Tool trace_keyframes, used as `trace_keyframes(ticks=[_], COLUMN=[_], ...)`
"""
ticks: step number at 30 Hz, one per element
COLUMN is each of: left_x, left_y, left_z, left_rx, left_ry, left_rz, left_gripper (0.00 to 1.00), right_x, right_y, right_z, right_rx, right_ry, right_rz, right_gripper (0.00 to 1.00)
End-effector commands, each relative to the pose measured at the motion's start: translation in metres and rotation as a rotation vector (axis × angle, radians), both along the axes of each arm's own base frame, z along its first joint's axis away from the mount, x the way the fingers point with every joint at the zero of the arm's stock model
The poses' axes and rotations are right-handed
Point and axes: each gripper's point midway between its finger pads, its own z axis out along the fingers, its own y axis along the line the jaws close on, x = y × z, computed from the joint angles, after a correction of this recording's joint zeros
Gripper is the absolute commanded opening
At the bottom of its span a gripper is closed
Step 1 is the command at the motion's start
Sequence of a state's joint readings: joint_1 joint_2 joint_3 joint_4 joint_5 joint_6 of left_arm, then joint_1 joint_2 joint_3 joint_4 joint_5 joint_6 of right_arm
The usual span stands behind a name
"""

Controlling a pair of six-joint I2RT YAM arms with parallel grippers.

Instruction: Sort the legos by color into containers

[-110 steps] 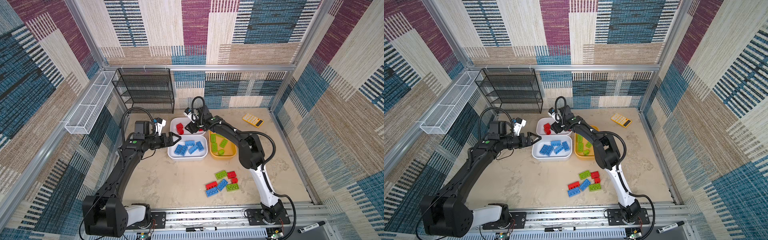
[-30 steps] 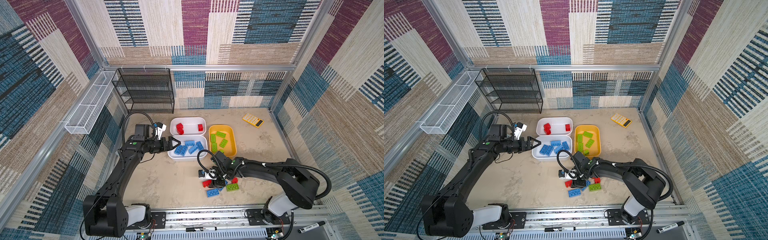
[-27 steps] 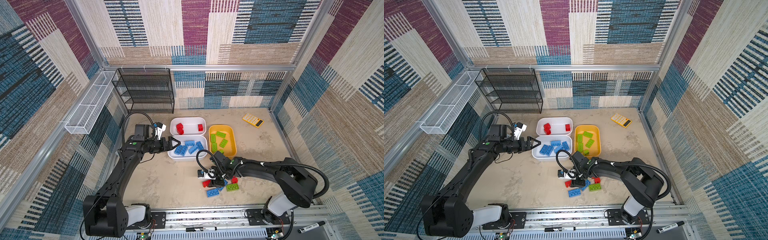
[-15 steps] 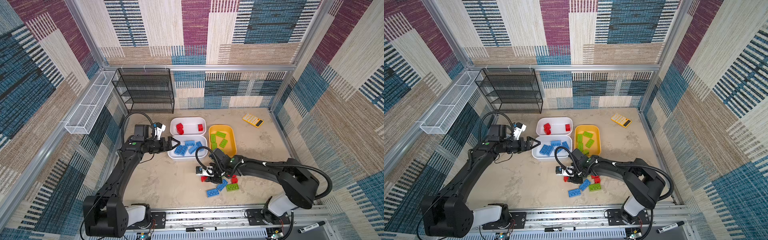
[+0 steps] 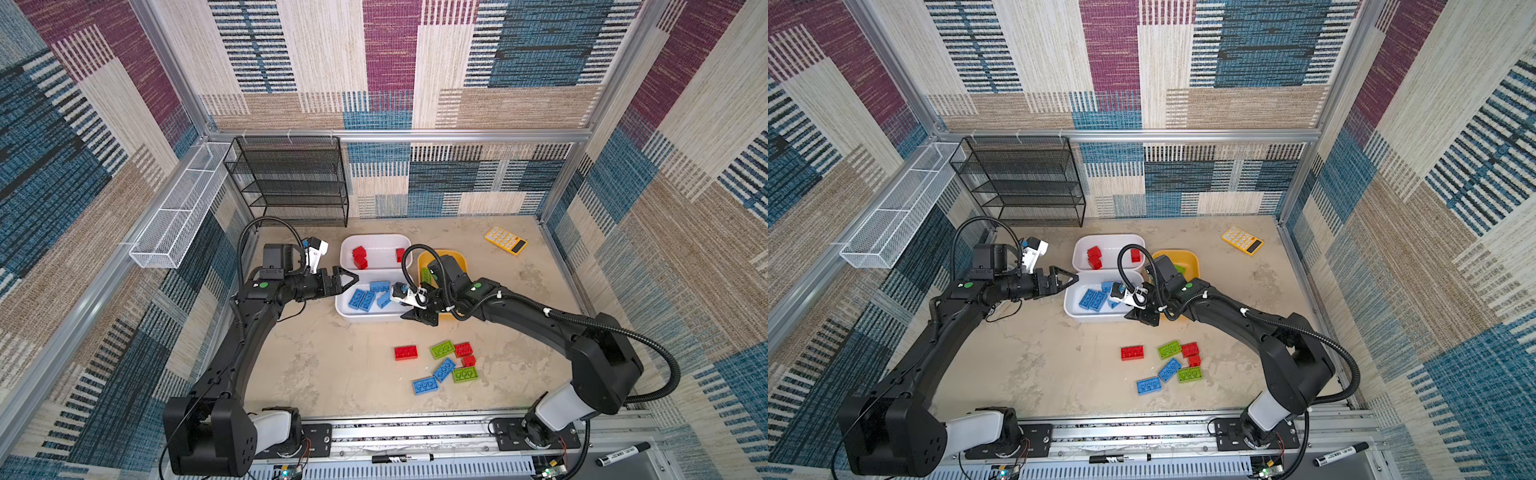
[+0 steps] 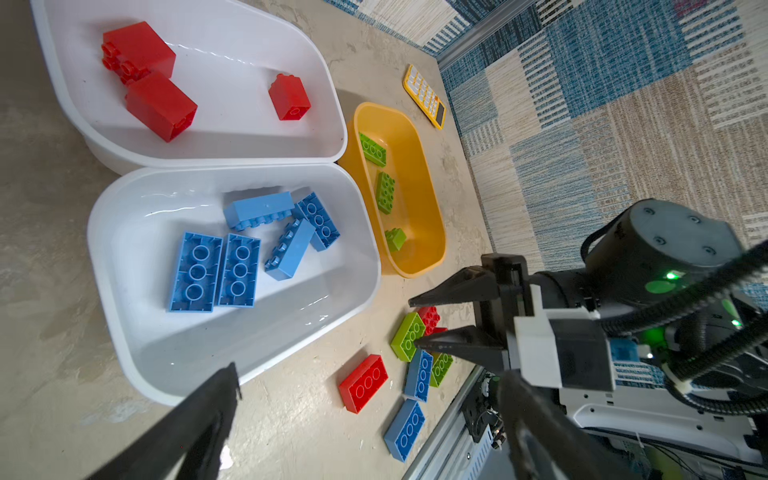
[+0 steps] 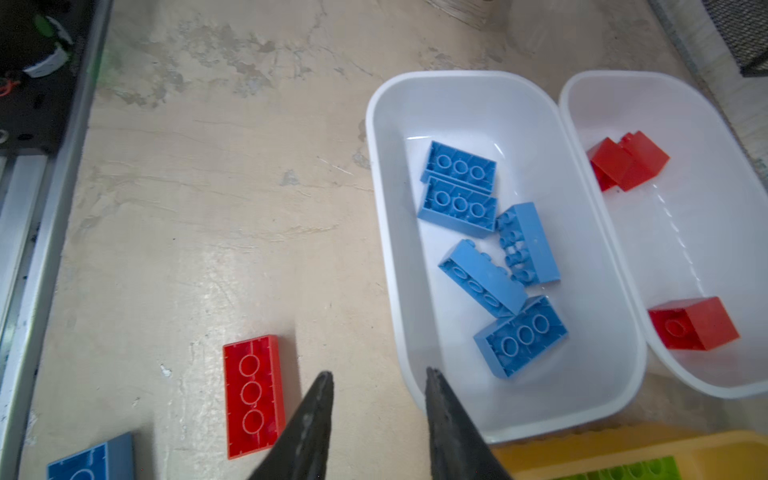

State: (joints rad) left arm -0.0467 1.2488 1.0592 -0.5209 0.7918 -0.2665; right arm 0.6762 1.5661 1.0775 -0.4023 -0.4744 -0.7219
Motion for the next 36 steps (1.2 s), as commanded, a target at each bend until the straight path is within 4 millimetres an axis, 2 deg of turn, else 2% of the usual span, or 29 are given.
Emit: trace_keyframes(ticks=[1,4,7,11,14,21,26,30,33,36], left_x=[-0.003,-0.003,-0.001,0.001,0.001,0.0,-0.001,-0.001,-0.002,-0.003], left_y=[-0.001,-0.001,-0.001,-0.002,-0.002,-0.001,0.0,0.0,0.0,0.0], left_z=[0.001,-0.001,-0.001,-0.001,-0.002,-0.005,-0.007,-0.009,-0.01,-0.008], left_rx=[-0.019,-0.023,-0.017,-0.021,-0.02,-0.015,-0.006,-0.01,-0.007,-0.003], left_ry=[0.0,0.01,0.011,0.014,0.017,0.024,0.025,0.032,0.033,0.031], left_rz=[0.0,-0.002,-0.009,-0.013,-0.013,-0.011,-0.014,-0.014,-0.016,-0.016], left_gripper=[0.99,0.99,0.99,0.99,0.99,0.99,0.99,0.99,0.99,0.99], right_x=[-0.031,-0.052,-0.063,-0.063,-0.058,-0.053,-0.059,-0.06,-0.058,-0.051], right_y=[-0.001,-0.003,-0.004,-0.004,-0.006,0.003,0.005,0.002,0.002,0.006], right_z=[-0.016,-0.033,-0.049,-0.071,-0.085,-0.1,-0.107,-0.11,-0.1,-0.076], right_rx=[-0.033,-0.072,-0.1,-0.143,-0.183,-0.194,-0.199,-0.212,-0.202,-0.168], right_ry=[0.055,0.077,0.072,0.08,0.08,0.107,0.131,0.129,0.112,0.076], right_rz=[0.089,0.107,0.102,0.087,0.071,0.074,0.088,0.089,0.081,0.059], right_gripper=[0.54,0.68,0.74,0.81,0.81,0.73,0.49,0.4,0.33,0.31])
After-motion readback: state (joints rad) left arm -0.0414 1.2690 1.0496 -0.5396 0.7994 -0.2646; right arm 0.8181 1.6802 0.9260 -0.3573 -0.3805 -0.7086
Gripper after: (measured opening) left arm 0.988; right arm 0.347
